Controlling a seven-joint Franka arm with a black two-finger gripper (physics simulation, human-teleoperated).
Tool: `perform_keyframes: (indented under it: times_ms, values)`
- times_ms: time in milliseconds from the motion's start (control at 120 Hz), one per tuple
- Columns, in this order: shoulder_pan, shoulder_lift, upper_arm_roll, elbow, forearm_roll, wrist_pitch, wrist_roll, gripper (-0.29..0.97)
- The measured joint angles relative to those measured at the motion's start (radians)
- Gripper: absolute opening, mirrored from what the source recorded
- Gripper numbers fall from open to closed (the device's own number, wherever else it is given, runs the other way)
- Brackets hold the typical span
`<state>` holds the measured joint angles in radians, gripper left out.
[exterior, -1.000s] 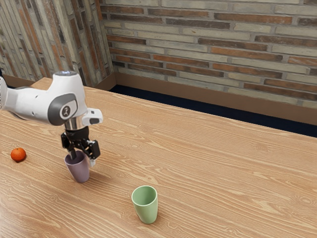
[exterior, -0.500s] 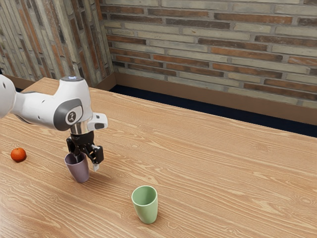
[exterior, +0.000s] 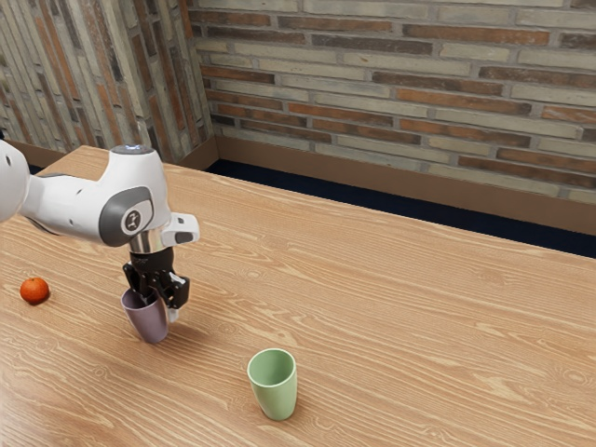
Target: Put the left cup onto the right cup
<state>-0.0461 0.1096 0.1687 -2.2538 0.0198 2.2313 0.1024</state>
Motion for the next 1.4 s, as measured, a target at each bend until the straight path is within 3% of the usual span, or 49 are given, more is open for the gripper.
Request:
perform_keyframes:
  times_ms: [500,908,1400]
  values:
    - [0.003,0.003,0.002,0.0,0.0,0.001,-0.002,-0.06]
    - [0.004,-0.063,0.002,0.022,0.053,-0.023,-0.006,-0.1]
    - [0.032,-0.102,-0.078,0.259,0.057,-0.274,-0.007,-0.1]
